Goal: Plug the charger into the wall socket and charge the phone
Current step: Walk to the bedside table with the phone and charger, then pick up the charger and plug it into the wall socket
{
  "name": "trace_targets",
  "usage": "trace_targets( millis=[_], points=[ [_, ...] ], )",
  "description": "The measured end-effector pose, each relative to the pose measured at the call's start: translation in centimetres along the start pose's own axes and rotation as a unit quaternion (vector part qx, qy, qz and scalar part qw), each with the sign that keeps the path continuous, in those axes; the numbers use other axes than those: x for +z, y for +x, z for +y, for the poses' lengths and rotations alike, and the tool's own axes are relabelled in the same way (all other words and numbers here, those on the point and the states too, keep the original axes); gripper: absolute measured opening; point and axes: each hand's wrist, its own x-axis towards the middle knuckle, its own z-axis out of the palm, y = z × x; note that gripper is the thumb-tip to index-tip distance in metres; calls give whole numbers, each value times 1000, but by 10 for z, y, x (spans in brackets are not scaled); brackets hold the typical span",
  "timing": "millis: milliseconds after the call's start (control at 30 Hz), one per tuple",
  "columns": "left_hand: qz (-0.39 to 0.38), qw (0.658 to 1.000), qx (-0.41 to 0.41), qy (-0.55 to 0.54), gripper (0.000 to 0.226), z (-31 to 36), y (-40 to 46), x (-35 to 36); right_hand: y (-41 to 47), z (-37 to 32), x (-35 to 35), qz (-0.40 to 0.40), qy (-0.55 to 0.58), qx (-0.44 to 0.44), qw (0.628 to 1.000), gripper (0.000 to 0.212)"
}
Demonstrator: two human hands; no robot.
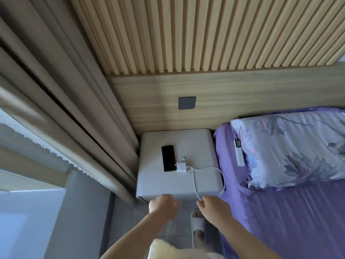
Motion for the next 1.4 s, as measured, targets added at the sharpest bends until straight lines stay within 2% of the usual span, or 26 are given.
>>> trace_targets(
  millis=[367, 467, 700, 900, 1033, 1200, 1400],
  points=[
    [-37, 991, -108, -70, 44, 54, 86, -21, 114, 29, -26, -104, 6, -28, 994, 44],
    [-52, 990, -110, -74, 36, 60, 107, -26, 141, 27, -29, -117, 12, -31, 993, 45],
    [-74, 961, -185, -193, 39, 53, 158, -21, 197, 25, -18, -120, 12, -32, 992, 46],
    [-104, 933, -186, -291, 30, 33, 211, 10, 233, 32, 20, -130, 28, 3, 991, 40],
    [-94, 910, -199, -352, 27, 24, 244, 31, 254, 28, 45, -137, 73, 8, 988, 20],
    [-73, 901, -184, -387, 45, 23, 276, 54, 282, 17, 68, -106, 138, 45, 984, 30],
    [-45, 908, -169, -380, 44, 24, 294, 66, 295, 10, 83, -103, 165, 89, 977, 33]
  ],
)
